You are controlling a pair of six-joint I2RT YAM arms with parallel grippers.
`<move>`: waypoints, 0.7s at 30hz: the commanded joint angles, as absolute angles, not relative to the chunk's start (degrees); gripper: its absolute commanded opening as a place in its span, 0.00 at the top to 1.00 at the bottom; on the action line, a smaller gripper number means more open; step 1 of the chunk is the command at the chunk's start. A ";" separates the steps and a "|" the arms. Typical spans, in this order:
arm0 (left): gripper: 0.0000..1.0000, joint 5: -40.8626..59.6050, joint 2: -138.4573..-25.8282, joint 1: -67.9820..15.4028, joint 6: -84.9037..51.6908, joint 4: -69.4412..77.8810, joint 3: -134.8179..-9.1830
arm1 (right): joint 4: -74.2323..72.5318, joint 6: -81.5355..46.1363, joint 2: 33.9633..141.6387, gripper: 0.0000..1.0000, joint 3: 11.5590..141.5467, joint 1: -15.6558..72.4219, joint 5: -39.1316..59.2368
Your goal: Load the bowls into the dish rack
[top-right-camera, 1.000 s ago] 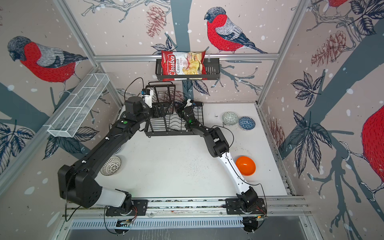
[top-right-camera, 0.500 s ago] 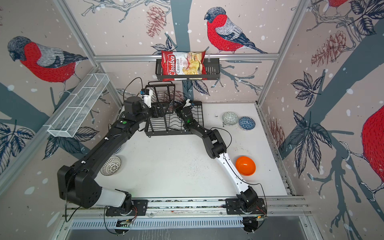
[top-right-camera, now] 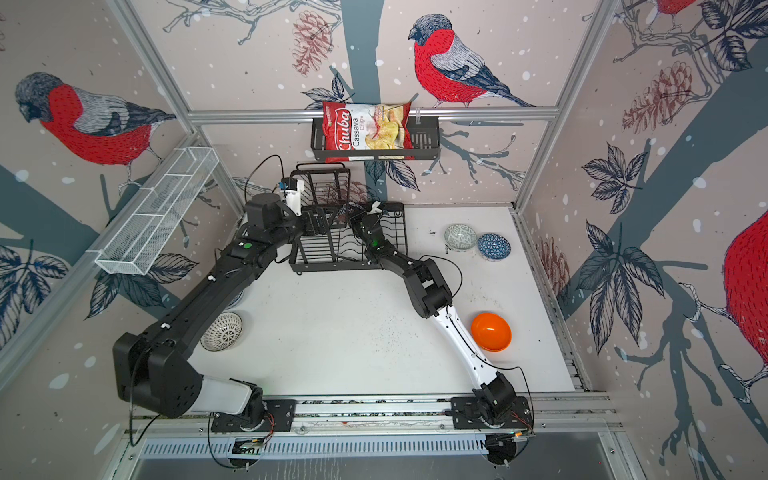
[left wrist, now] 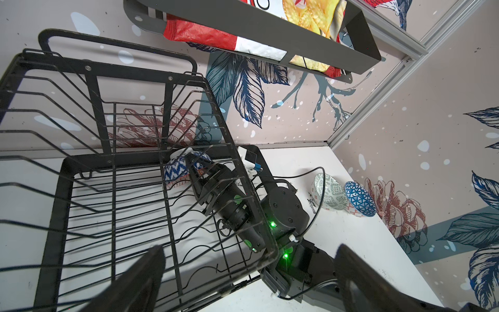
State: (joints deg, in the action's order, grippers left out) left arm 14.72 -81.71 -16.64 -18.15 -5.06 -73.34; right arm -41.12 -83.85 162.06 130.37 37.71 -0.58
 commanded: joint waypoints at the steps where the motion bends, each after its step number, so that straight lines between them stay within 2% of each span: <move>1: 0.02 15.03 -81.21 -16.52 -18.47 -3.39 -73.19 | -37.78 -84.50 160.20 1.00 128.42 38.36 -0.89; 21: 0.02 14.85 -80.51 -16.38 -18.47 -3.52 -73.22 | -33.09 -90.08 152.19 0.95 117.05 39.46 -5.79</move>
